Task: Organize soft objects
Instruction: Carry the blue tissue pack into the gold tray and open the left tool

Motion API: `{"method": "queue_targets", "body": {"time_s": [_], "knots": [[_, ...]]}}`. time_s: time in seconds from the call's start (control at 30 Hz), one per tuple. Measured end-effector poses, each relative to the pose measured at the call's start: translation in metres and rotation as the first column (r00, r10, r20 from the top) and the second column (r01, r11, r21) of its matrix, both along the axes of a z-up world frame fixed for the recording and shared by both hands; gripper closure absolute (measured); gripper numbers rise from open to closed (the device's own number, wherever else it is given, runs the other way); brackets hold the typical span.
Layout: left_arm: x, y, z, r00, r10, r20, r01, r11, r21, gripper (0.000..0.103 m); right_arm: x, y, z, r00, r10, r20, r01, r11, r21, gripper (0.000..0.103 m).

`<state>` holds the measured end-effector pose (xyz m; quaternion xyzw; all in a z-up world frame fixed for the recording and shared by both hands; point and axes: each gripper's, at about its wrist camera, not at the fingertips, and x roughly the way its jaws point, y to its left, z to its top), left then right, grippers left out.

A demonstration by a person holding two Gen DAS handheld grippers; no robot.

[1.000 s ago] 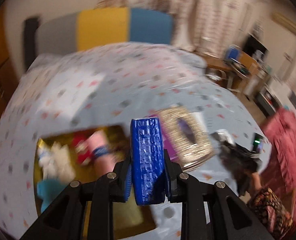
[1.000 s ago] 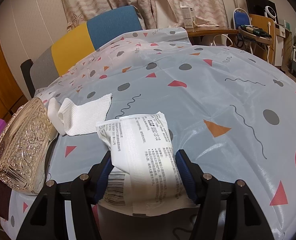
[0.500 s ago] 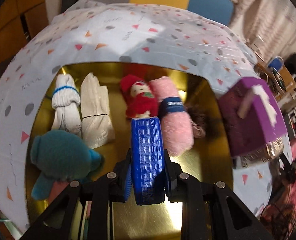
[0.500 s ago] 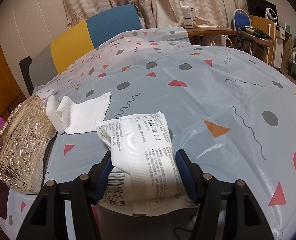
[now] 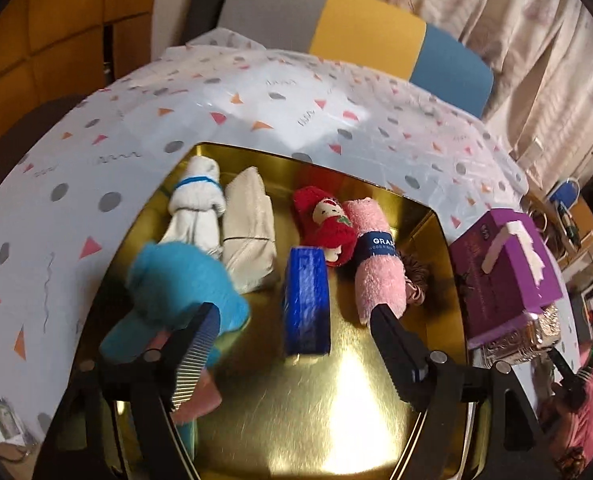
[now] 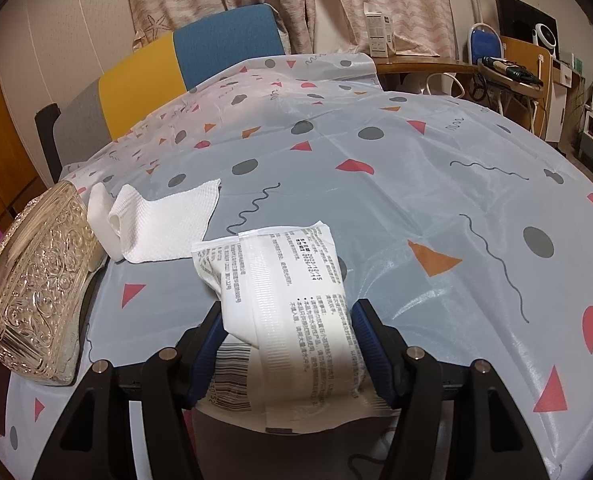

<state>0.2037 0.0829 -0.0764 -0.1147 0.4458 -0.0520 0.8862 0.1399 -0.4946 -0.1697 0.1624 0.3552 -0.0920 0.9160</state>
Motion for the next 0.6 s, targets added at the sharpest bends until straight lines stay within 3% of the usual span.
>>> {"method": "queue_targets", "body": {"time_s": [0.37, 0.6], "knots": [[-0.050, -0.001, 0.009, 0.992, -0.041, 0.119, 0.042, 0.999, -0.004, 0.016, 0.004, 0.007, 0.001, 0.999, -0.002, -0.039, 0.000, 0.998, -0.062, 0.039], [-0.061, 0.004, 0.004, 0.992, -0.035, 0.118, 0.036, 0.999, -0.011, 0.014, 0.004, 0.010, 0.004, 0.998, -0.017, -0.054, 0.012, 0.995, -0.101, 0.041]]}}
